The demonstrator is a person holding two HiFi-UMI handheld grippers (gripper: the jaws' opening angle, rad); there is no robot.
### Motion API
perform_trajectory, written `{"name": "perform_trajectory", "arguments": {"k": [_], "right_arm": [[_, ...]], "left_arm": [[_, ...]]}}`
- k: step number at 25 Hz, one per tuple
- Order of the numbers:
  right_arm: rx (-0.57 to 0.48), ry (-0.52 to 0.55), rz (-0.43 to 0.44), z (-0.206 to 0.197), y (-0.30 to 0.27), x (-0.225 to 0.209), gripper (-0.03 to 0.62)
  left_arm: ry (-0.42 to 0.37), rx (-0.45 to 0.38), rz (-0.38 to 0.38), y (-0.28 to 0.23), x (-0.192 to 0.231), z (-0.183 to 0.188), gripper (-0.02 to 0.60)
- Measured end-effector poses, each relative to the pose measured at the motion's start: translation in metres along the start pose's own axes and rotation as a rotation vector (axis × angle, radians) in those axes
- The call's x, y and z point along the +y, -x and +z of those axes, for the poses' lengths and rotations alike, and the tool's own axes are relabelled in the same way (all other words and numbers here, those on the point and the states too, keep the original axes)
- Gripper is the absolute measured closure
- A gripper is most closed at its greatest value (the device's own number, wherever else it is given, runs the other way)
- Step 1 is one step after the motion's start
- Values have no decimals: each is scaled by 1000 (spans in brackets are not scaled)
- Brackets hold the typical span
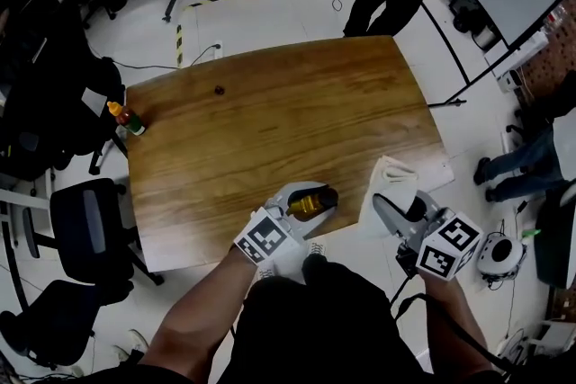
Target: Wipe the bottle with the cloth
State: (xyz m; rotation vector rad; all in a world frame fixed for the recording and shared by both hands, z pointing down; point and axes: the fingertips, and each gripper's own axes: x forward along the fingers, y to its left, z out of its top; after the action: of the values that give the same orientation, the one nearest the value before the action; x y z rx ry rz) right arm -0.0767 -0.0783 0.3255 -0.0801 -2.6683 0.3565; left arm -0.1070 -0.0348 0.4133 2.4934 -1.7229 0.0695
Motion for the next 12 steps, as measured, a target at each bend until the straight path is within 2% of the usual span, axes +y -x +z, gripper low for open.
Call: {"name": "perform_trajectory", "arguments": {"k": [2, 6, 9, 12], "right_arm": [[-12, -8, -16, 1, 8, 0, 523], [-48, -31, -66, -2, 27, 4, 523], [-71, -55, -119, -10, 45, 10, 523], [-114, -158, -158, -25, 66, 21, 522]], "left_arm": [[1, 30, 3, 0, 2, -1, 398], [-10, 78, 6, 8, -1, -6, 323], [12, 96, 11, 24, -9, -8, 316], [57, 129, 51, 46, -17, -14, 321]]}}
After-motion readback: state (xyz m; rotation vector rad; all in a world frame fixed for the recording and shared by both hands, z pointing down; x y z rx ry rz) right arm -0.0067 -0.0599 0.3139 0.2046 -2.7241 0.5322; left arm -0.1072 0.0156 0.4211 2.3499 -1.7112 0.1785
